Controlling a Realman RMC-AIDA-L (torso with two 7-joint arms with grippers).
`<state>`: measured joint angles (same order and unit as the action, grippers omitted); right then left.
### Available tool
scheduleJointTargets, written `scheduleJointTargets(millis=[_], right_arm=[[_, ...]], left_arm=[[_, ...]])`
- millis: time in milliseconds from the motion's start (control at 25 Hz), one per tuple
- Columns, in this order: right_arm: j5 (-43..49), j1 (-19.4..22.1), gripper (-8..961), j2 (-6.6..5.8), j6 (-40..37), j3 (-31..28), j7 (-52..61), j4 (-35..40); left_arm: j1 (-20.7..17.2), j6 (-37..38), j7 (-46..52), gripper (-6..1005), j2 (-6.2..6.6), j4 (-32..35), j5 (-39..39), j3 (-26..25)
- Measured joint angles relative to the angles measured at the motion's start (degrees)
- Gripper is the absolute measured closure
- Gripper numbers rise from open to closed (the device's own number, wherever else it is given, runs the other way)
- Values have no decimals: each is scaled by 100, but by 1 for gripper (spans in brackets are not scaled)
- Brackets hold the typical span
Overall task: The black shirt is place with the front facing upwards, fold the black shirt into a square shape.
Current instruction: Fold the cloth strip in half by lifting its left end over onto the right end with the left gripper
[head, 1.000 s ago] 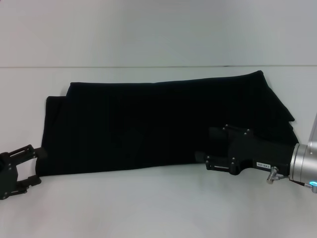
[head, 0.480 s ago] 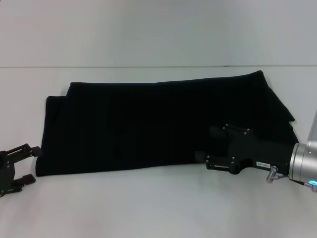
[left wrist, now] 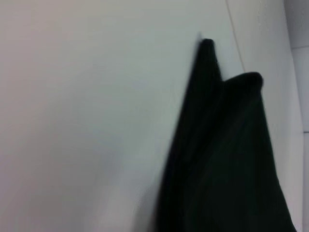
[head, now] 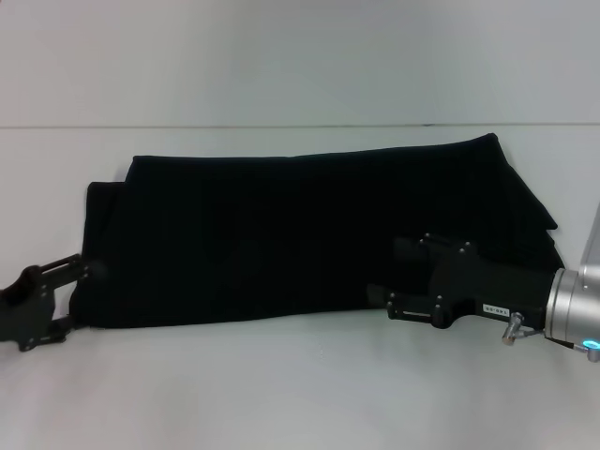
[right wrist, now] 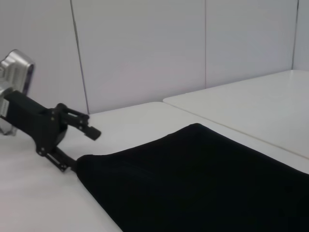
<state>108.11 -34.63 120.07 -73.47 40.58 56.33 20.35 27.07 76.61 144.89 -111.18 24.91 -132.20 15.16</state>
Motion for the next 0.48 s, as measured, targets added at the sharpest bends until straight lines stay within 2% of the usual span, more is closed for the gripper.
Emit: scheduleJointTargets(millis=[200,480], right_arm=[[-1,-51,109,7,-1,0,0,-39],[26,-81,112,8,-6,49,0,-54]], left_arm=[[200,-116,-20,113,-17,-51,1,261],[257,-206,-56,115,-17,9,24,330]])
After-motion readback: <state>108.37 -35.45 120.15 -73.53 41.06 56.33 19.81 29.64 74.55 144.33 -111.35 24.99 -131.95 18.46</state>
